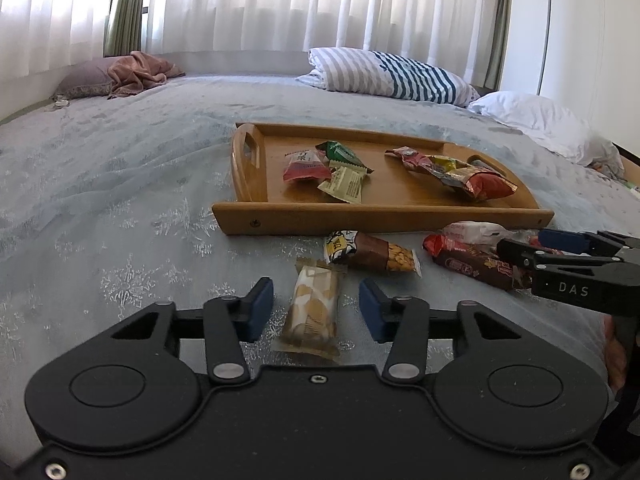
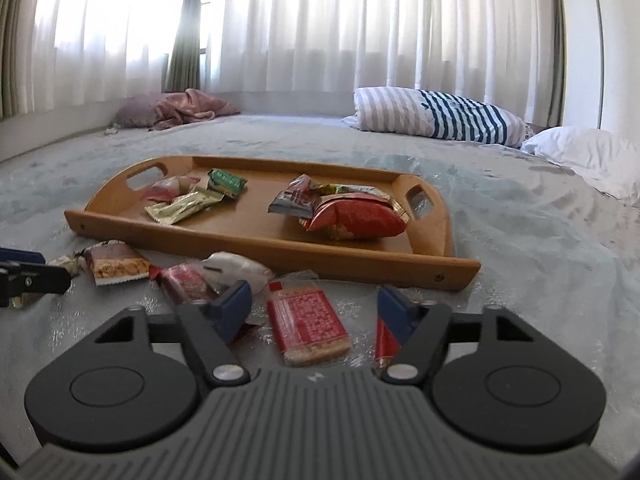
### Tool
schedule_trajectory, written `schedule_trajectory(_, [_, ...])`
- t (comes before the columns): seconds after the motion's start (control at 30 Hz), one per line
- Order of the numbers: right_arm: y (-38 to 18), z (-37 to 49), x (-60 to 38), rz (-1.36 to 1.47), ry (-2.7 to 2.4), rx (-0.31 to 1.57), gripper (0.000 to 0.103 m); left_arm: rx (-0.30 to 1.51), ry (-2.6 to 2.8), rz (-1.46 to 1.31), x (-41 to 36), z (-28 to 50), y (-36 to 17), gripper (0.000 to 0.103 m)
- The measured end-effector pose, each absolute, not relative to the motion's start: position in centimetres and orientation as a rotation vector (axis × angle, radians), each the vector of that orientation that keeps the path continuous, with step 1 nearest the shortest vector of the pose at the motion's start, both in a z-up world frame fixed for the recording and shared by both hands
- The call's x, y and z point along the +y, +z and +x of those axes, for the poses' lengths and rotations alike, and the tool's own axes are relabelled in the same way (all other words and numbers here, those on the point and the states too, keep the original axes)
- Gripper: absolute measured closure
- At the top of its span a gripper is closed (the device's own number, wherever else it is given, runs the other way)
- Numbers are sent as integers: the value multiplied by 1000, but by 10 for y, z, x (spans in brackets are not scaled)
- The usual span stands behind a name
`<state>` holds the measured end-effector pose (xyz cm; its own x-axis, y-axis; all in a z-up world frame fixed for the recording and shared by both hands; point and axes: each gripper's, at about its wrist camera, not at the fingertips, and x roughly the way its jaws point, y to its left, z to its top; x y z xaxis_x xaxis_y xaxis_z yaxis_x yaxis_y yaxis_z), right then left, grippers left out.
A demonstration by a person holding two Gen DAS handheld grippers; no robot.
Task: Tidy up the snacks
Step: 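Grasp the cream wafer bar with the left gripper while the right gripper grasps the red biscuit pack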
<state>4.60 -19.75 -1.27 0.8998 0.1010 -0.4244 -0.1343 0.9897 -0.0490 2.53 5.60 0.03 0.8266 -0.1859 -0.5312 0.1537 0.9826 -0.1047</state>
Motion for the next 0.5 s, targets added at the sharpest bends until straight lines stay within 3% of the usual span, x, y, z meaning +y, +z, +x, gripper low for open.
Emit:
schedule_trajectory(0.13, [-16,49,-194,-101,140,474,41,577,-192,-48,54,25,-1,70])
schedule_trajectory(0.27, [-17,49,-193,-106,147,481,44,578,-198,-46,51,25,-2,75])
schedule_trajectory(0.5, [-17,49,-193,-105,154,481,48,587,-197,-50,50,26,-2,77])
